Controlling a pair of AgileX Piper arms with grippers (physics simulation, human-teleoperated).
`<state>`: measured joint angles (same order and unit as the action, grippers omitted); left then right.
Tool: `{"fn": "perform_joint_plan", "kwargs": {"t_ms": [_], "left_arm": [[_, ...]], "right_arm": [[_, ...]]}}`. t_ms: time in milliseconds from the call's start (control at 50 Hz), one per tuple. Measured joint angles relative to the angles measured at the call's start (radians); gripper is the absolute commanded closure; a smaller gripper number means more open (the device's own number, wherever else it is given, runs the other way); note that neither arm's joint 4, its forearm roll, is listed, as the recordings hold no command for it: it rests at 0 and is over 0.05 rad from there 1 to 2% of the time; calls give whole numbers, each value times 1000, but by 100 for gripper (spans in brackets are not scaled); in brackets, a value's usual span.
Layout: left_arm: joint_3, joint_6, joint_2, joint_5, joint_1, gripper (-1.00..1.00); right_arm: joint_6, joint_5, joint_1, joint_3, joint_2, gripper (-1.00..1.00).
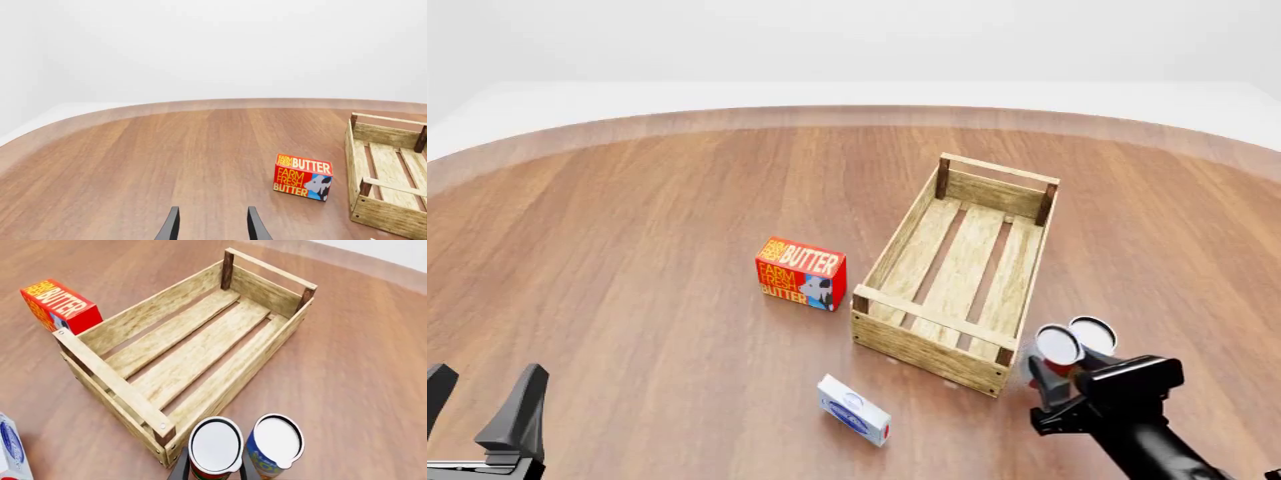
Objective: Pick up the tomato sauce, and put it in the wooden tray.
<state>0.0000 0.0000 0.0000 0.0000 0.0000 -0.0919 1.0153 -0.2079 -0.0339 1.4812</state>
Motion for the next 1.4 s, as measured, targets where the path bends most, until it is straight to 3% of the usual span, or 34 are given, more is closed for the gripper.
{"fn": "perform_joint_plan", "kwargs": {"t_ms": [840,1400], "left_arm": [[0,0,0,0,0,-100],[0,0,0,0,0,-100]], "right_arm": [[-42,-398,16,-36,-482,100],[-72,-537,-8,-170,-568,100]]}}
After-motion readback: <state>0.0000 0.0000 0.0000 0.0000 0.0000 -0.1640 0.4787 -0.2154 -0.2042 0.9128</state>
